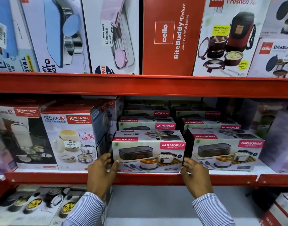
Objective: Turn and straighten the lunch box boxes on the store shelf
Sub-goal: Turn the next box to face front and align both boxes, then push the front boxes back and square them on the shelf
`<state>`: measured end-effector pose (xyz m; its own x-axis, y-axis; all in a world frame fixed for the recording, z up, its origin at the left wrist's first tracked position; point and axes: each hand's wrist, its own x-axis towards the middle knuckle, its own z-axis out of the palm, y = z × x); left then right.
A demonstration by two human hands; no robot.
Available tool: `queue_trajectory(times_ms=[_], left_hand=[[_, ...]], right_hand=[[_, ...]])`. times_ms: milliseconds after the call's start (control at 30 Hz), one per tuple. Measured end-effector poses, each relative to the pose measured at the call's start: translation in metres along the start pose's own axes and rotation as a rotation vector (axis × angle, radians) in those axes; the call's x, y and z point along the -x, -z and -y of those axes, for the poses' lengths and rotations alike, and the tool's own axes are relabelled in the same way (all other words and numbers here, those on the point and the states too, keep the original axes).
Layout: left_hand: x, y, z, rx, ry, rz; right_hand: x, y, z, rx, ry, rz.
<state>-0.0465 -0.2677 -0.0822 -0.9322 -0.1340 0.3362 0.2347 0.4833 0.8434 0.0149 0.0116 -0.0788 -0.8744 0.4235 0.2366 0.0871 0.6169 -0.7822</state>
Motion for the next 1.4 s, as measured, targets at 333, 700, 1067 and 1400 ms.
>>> queue_trajectory(times_ms=[333,700,1067,1400], left_hand=[[0.004,0.002,0.001,-0.044,-0.027,-0.023],[0.021,0.005,-0.003,-0.194,-0.153,-0.094],[0.036,-0.035,-0.074,-0.464,-0.819,-0.135],[0.098,-0.165,-0.141,-0.481,-0.716,0.059]], right_hand=[[0.008,0.005,0.004,0.008,0.003,-0.046],[0.018,0.008,0.000,-0.023,0.044,-0.145],[0.015,0.067,-0.005,0.611,0.473,-0.466],[-0.018,0.158,-0.110,0.744,0.403,-0.312]])
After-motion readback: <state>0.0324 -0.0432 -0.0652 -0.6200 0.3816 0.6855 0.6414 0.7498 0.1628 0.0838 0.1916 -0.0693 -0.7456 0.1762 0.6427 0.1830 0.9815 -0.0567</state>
